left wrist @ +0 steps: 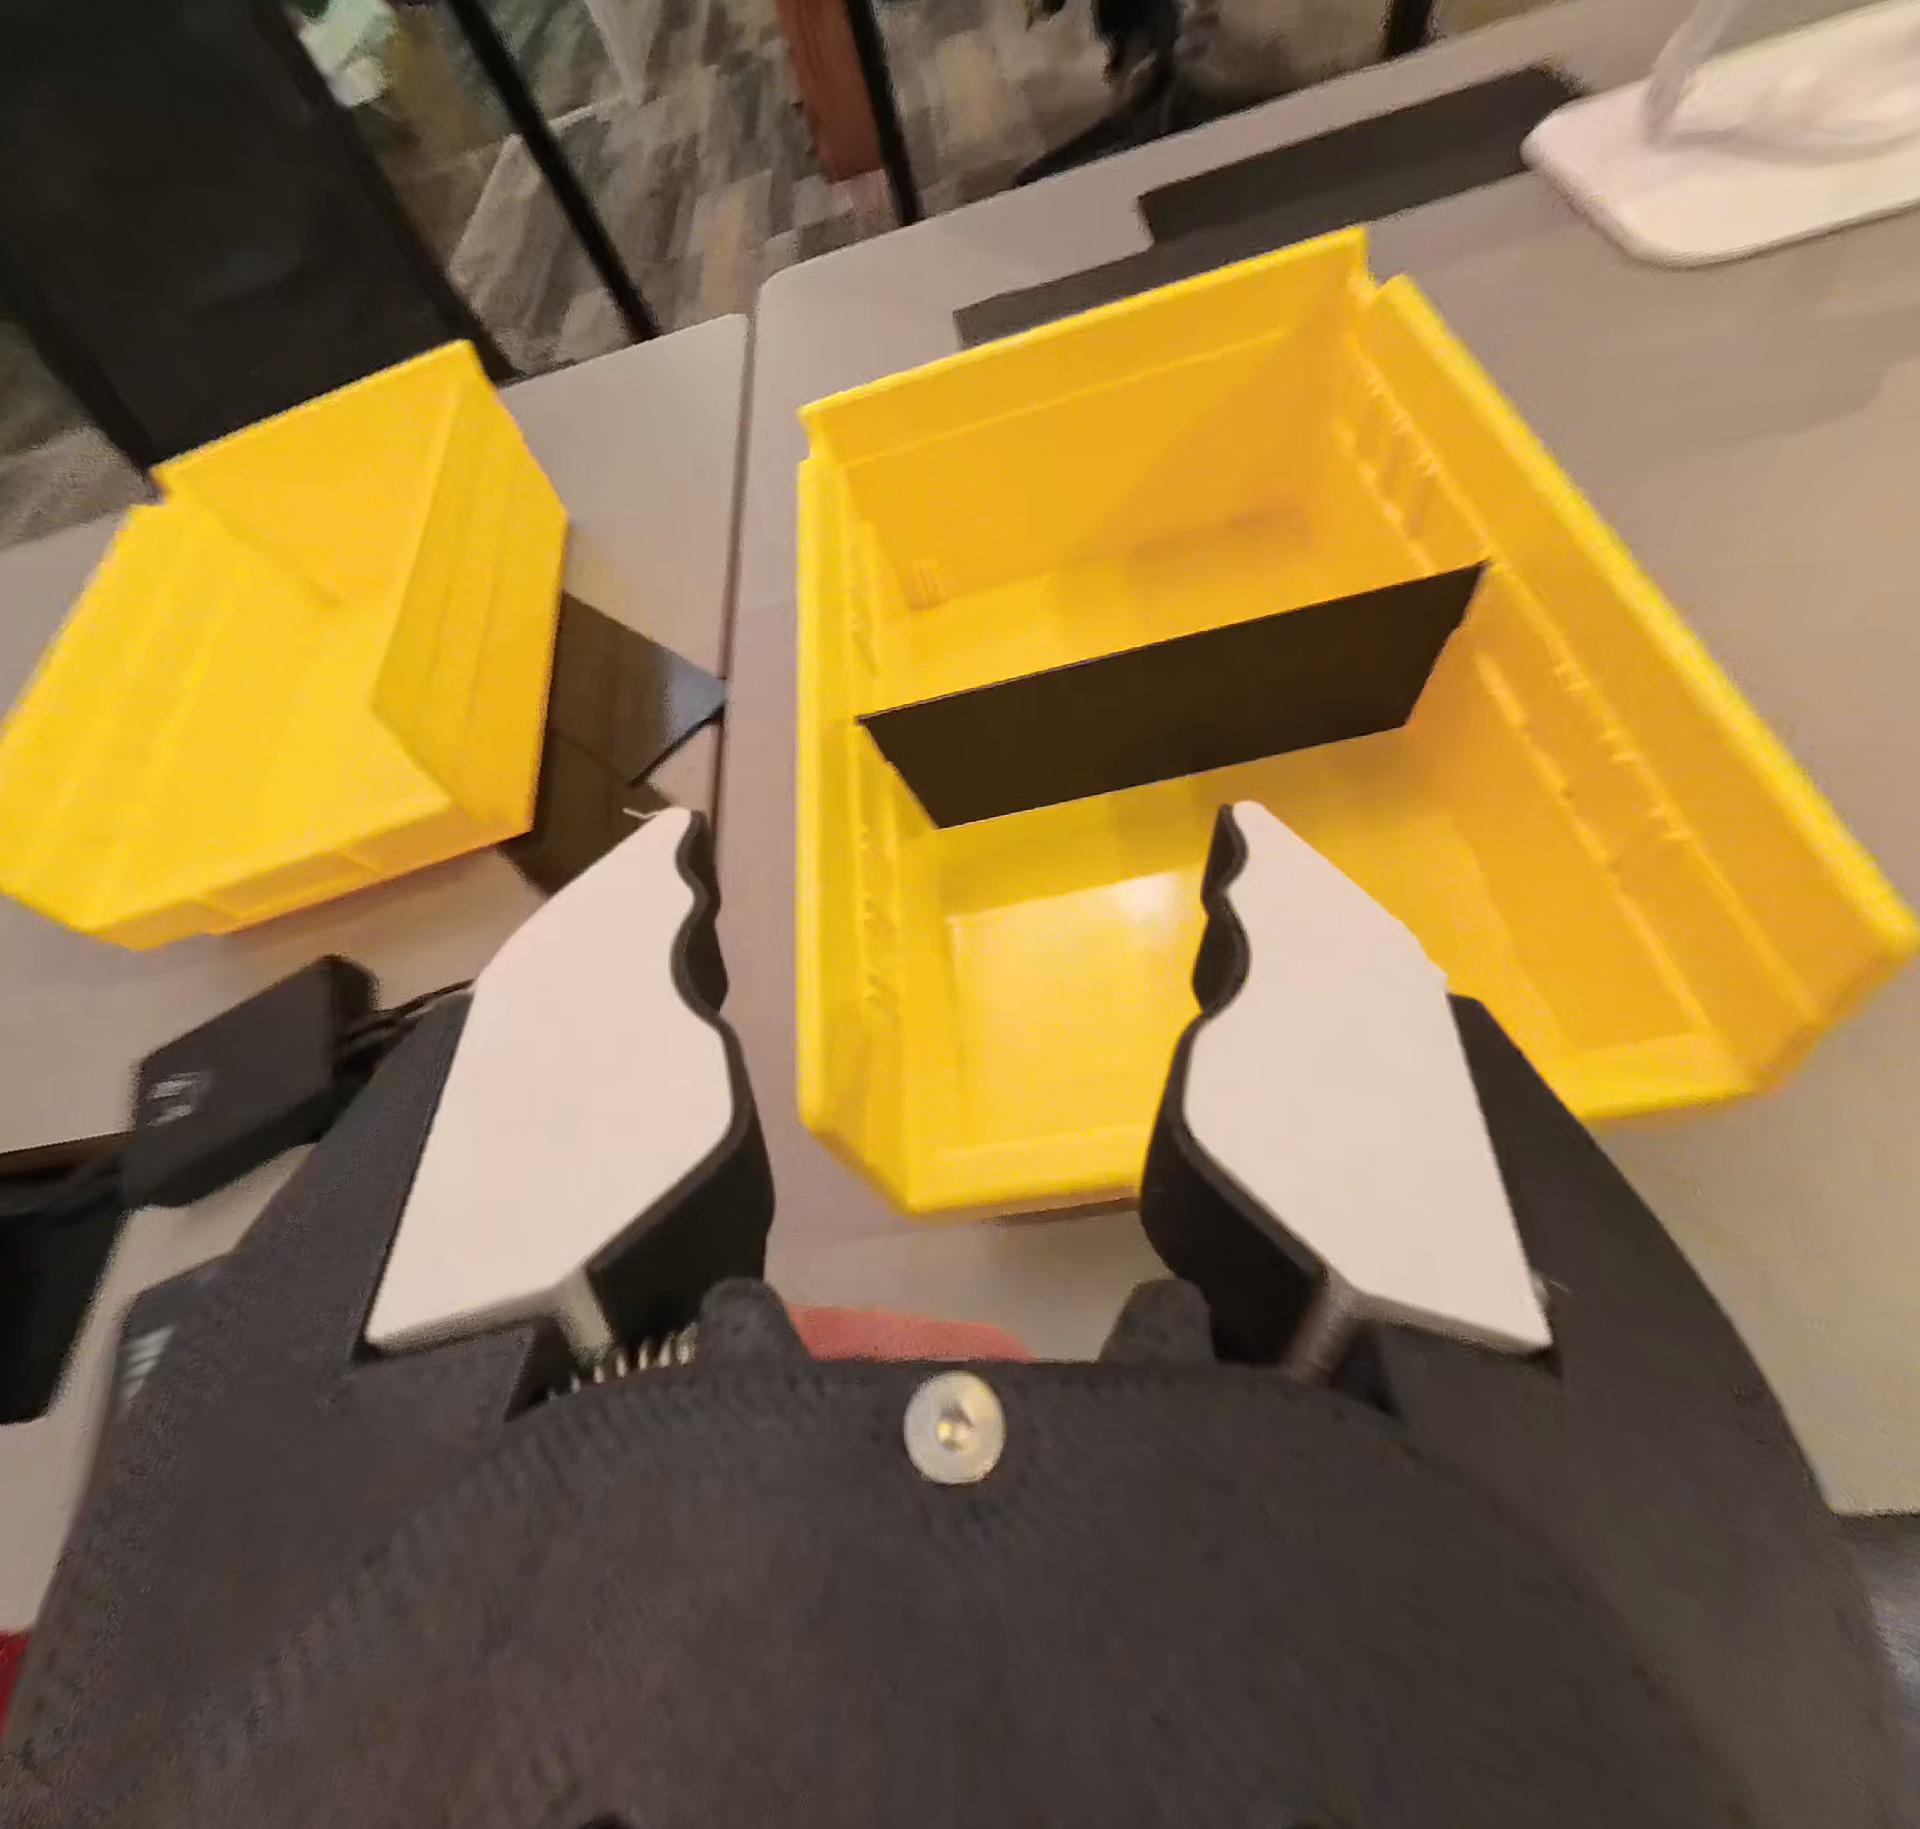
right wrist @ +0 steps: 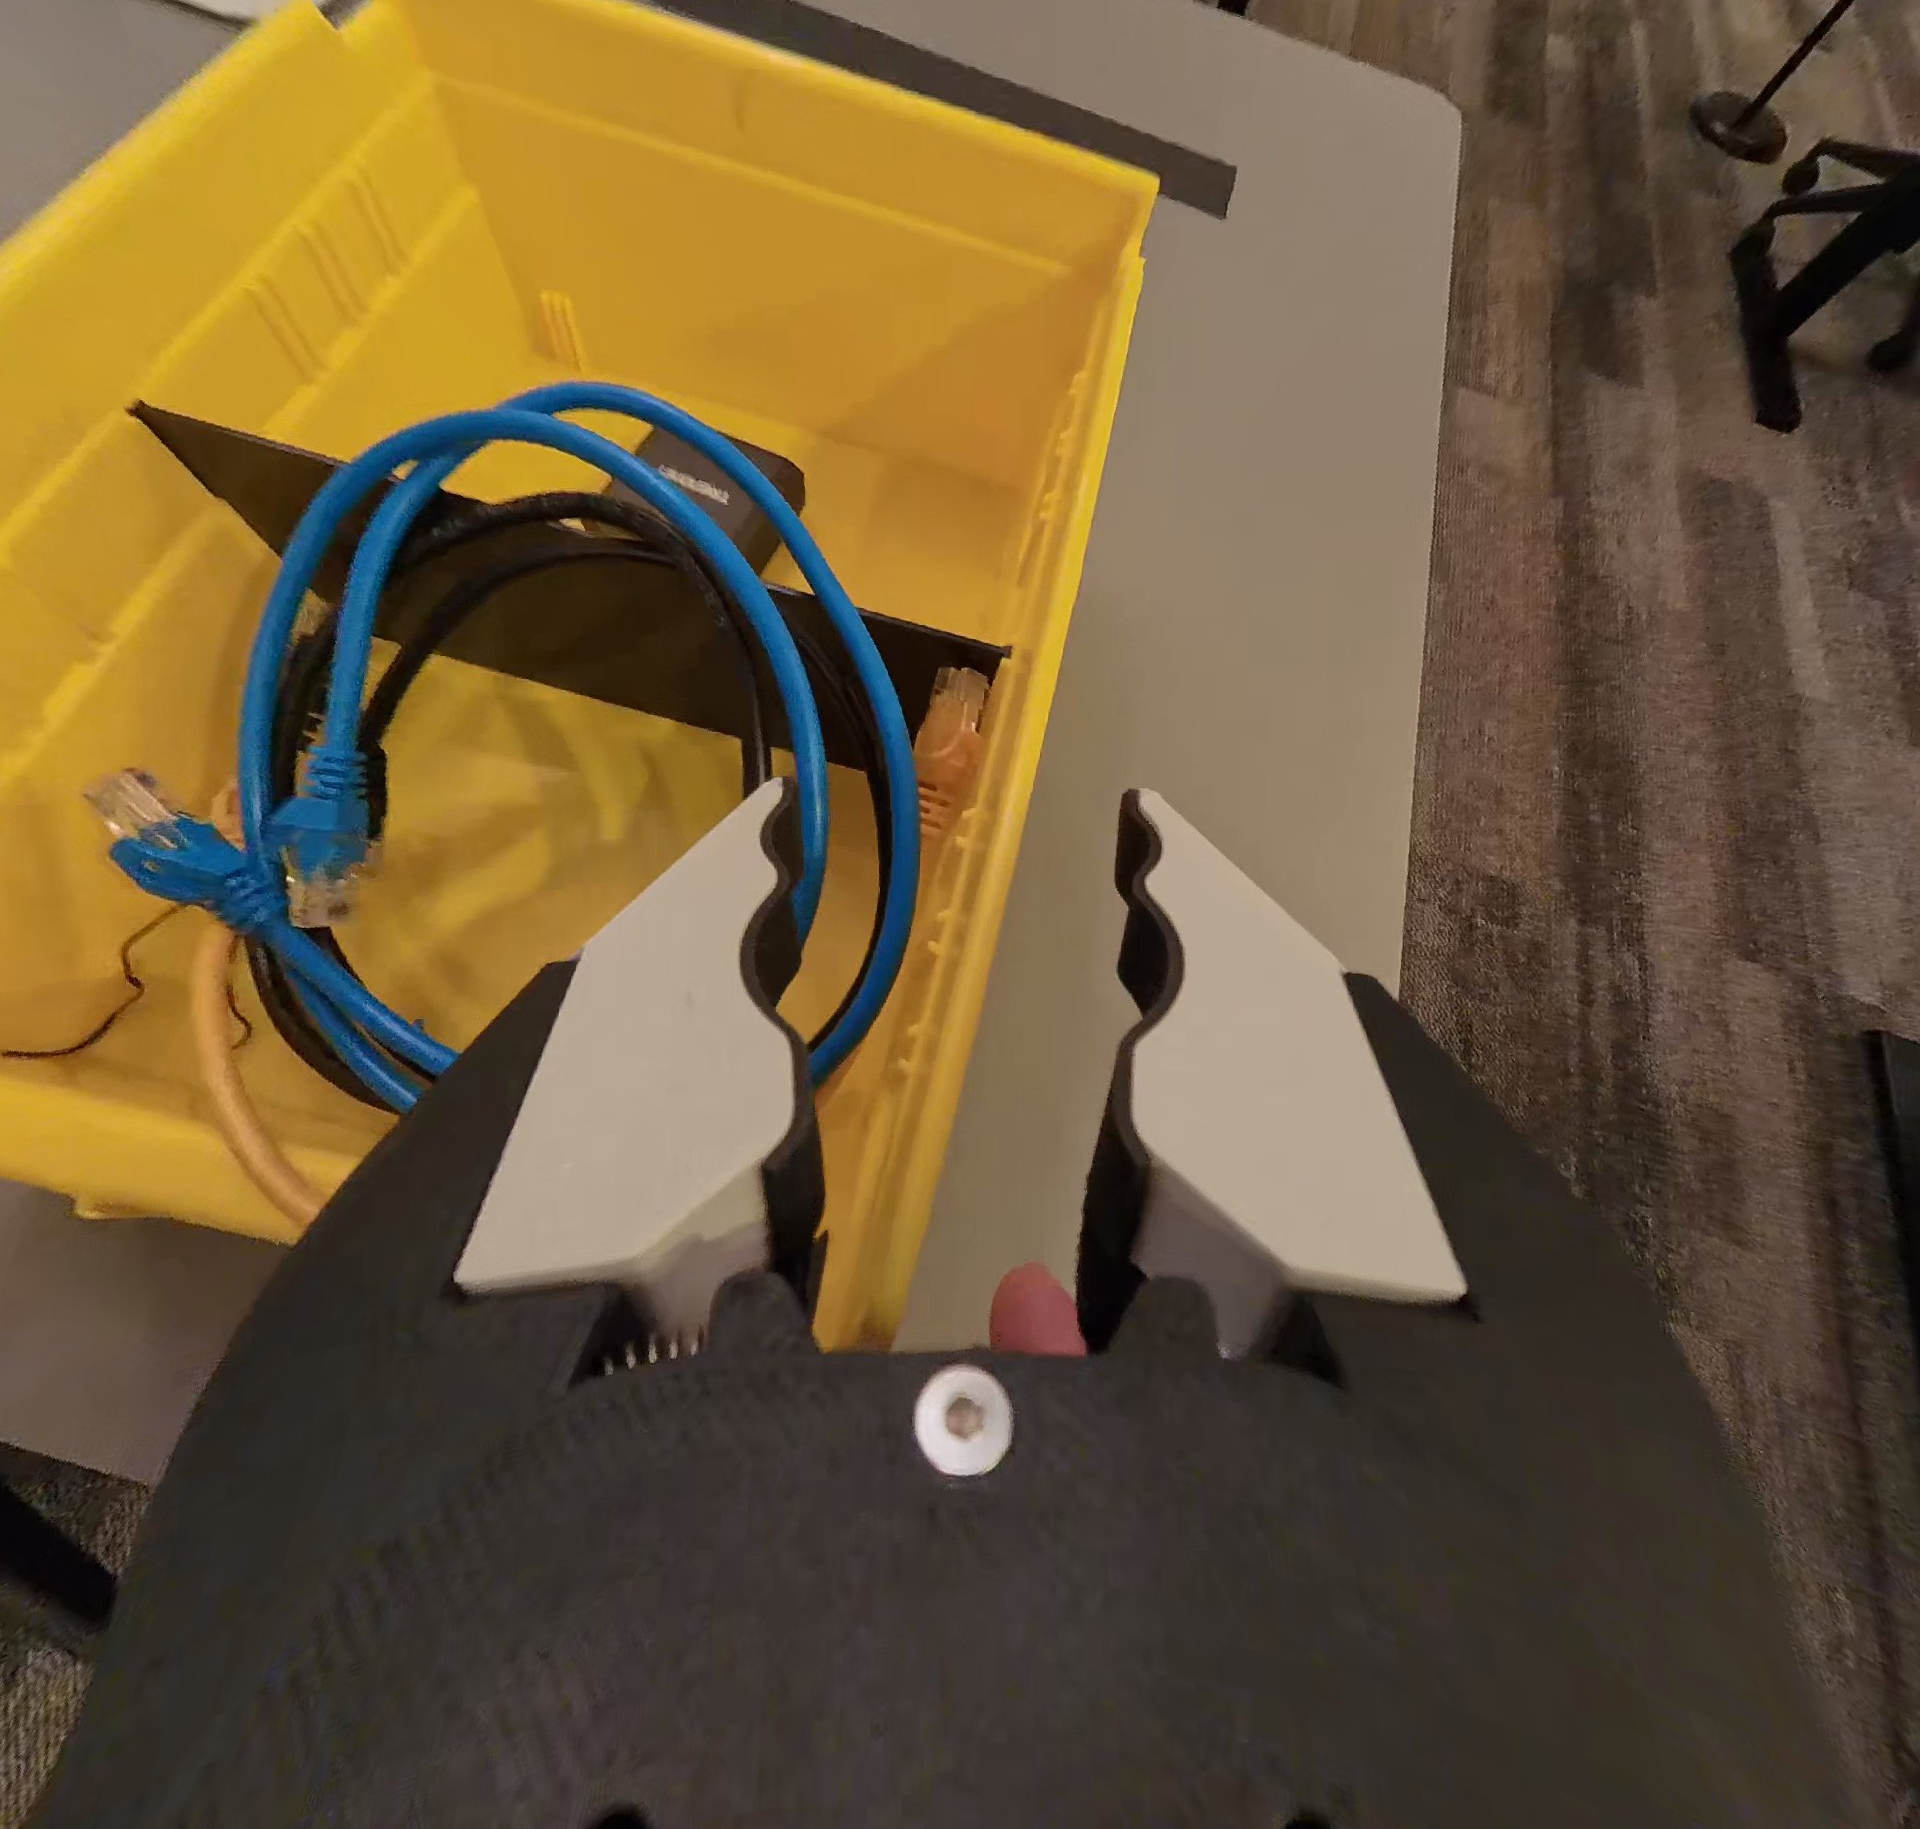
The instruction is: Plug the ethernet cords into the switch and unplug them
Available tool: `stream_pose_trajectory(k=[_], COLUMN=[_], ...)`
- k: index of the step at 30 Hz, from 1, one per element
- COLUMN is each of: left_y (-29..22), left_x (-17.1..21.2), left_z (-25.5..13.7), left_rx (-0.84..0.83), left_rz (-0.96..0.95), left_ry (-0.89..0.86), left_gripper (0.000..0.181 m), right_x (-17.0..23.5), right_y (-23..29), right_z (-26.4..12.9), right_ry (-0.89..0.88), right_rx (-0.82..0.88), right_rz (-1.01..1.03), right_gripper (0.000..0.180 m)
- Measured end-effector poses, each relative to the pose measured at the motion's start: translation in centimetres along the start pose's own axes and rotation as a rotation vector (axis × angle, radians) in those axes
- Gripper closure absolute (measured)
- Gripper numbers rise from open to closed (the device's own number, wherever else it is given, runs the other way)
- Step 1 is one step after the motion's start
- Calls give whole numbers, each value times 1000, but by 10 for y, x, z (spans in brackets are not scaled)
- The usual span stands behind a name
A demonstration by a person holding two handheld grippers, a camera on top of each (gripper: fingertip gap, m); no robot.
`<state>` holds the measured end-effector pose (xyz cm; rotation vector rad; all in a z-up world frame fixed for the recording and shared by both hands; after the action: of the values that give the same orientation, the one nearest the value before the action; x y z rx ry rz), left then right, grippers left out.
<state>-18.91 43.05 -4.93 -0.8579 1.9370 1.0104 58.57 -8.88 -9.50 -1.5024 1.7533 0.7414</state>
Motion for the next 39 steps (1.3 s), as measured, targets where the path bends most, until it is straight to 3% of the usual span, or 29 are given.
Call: stream_pose_trajectory(k=[3,7,9,12,15,25,31,39], left_y=[16,34,30,17,16,15,18,47], left_x=[10,56,74,82,79,63,50,45], left_z=[12,41,51,59,64,46,22,1], left_rx=[-112,-35,50,195,201,211,191,132], left_rz=[32,-82,-112,-181,-179,-263,-284,-452], left_ry=[48,255,307,315,289,210,136,19], left_gripper=[95,92,109,163,177,177,176,177], right_x=[6,10,9,10,7,-27,-61,-102], right_y=[-2,0,2,6,12,72,144,244], right_z=[9,19,21,26,33,80,122,169], right_ry=[34,42,27,37,43,55,62,12], right_rx=[-39,-74,-102,-125,-113,-184,-321,-551], right_rz=[7,18,38,45,20,-5,-30,-35], right_gripper=[125,135,141,145,149,159,147,136])
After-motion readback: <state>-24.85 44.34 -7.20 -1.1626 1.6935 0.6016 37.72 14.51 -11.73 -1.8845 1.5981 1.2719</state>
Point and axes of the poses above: each gripper's, where its closed fingertips meet, z out along the fingers, x out of its underside, y = z × x across the jaws, the point moved 7 cm from there along -z, back along the fingers, and after that the axes turned 13 degrees about -x, right-handed, at the moved point
